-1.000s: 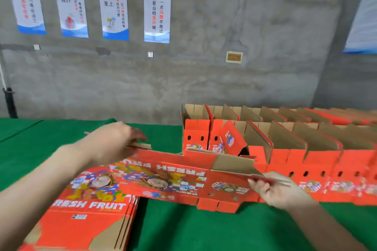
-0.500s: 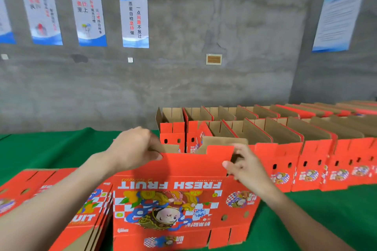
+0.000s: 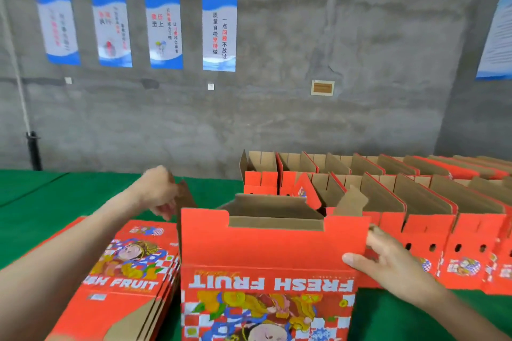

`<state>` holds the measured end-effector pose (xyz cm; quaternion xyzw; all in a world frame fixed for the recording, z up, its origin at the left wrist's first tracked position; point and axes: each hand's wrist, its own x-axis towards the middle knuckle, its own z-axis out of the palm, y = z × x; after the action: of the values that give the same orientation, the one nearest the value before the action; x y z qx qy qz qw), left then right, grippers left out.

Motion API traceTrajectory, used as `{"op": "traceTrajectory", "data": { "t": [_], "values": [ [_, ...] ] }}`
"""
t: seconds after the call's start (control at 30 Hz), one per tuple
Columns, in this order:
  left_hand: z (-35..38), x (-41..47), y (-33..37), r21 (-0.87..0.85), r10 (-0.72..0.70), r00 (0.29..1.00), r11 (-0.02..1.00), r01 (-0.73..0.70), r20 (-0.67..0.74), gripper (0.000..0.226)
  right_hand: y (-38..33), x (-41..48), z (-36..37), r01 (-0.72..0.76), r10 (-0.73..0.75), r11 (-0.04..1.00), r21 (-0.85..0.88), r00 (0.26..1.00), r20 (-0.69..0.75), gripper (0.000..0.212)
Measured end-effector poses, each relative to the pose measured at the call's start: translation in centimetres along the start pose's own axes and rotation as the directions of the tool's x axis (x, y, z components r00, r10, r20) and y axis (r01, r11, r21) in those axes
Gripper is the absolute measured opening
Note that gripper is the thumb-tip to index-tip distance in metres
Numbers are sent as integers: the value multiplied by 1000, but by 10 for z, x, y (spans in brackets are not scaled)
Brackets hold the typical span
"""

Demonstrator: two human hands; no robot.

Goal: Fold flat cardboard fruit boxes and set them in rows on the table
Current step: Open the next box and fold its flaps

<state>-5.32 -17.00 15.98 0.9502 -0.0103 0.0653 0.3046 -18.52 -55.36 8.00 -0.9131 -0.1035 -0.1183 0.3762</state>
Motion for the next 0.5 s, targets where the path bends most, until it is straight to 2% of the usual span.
{"op": "traceTrajectory", "data": {
  "t": [0.07,0.13,0.23,0.27,0.33,0.4,0.43,0.5],
  "values": [
    [2,3,-20,-321,-137,986,942,100,-95,32,3,-10,-4,-10,13,996,84,999,-36,23],
    [15,-2,-30,-500,-231,946,861,91,-227,23,10,-16,0,-31,35,997,76,998,-59,20],
    [52,-12,-40,-344,-205,845,938,26,-494,38,16,-20,15,-70,68,997,-23,995,-71,10],
    [66,-17,-44,-350,-222,821,936,29,-525,41,18,-21,22,-80,76,996,-49,993,-85,19],
    [89,-23,-55,-449,-329,804,889,87,-495,39,18,-24,34,-92,85,995,-45,988,-132,31],
    [102,-28,-68,-569,-446,798,806,162,-404,37,13,-26,43,-108,116,993,57,976,-185,28],
    [106,-33,-71,-663,-476,811,733,151,-341,32,10,-26,47,-108,134,985,135,969,-206,23],
    [115,-49,-69,-819,-429,897,549,167,-106,19,2,-25,55,-82,140,966,246,963,-231,17]
  ]
}}
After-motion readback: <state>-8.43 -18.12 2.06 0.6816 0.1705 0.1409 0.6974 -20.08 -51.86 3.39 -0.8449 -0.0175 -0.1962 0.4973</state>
